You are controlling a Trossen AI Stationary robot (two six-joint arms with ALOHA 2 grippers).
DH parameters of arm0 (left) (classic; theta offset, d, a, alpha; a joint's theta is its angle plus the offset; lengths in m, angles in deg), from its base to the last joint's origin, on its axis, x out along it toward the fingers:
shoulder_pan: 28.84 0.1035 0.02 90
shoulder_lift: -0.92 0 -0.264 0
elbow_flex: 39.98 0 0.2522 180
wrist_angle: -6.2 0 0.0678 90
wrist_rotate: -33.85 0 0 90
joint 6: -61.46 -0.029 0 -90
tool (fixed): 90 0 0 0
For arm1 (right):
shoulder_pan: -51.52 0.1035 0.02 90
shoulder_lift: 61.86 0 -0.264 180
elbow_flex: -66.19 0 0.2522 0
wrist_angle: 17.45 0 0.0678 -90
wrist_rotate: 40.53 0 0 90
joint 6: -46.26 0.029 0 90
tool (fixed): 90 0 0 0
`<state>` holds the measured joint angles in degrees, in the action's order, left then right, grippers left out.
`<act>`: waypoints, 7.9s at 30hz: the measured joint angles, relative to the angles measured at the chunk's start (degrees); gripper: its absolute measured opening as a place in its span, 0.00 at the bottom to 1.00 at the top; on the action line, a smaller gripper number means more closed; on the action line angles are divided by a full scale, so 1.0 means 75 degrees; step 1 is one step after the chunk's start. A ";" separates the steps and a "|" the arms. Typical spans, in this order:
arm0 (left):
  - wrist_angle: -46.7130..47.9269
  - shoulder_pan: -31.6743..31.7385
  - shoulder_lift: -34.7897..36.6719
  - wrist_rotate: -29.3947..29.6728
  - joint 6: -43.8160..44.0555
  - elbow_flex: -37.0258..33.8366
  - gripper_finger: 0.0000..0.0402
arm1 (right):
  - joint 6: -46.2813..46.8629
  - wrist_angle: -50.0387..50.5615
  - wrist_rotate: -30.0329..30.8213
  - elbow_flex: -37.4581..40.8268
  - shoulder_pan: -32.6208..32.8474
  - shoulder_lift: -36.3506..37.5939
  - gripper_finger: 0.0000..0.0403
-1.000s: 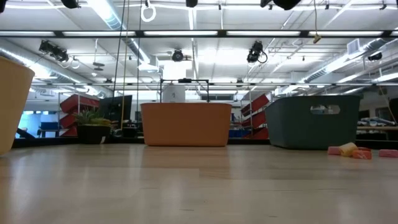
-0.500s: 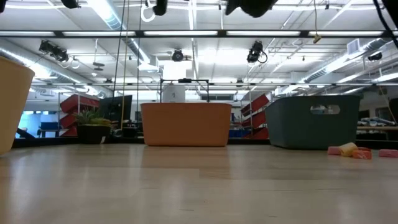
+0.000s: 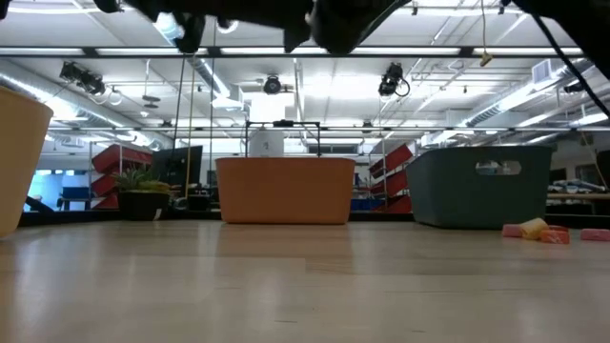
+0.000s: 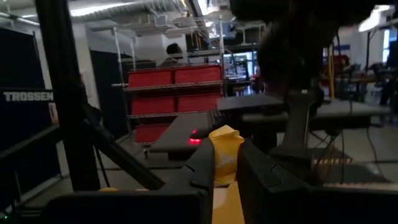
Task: Sort candy
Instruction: Put the yellow candy into the yellow bin, then put the left pink candy into the yellow bin
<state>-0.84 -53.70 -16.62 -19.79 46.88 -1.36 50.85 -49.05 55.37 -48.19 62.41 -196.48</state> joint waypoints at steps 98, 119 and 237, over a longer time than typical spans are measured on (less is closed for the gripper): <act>0.0137 -0.0003 0.0003 0.0087 0.0201 0.0000 0.17 | 0.0457 0.1778 -0.0127 -0.1917 -0.0069 -0.1802 0.22; 0.0347 -0.0001 0.0005 0.0090 0.0233 0.0000 0.17 | -0.0235 0.5724 -0.0203 -0.1920 0.0153 -0.0539 0.28; 0.0600 0.0000 0.0003 0.0090 0.0154 0.0000 0.17 | 0.6194 1.1012 0.1861 0.8463 0.0633 0.7591 0.42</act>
<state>3.66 -53.70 -16.59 -19.11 48.03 -1.36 97.30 33.54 69.33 15.28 67.16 -139.55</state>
